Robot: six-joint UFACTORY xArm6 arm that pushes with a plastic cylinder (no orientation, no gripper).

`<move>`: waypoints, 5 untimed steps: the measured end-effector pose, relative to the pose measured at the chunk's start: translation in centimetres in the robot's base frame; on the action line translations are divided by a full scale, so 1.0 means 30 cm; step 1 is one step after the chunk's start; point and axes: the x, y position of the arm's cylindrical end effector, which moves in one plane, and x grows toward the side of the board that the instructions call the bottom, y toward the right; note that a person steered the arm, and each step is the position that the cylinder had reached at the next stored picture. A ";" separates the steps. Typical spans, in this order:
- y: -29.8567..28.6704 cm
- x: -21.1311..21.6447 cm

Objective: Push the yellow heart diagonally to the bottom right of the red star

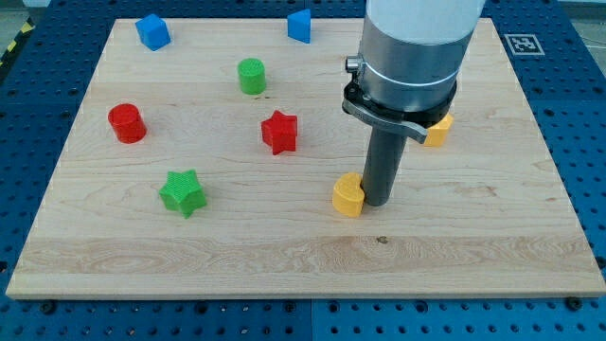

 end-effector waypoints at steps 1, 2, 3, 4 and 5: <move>-0.022 0.000; -0.044 -0.030; 0.002 -0.035; 0.017 -0.099; 0.017 -0.230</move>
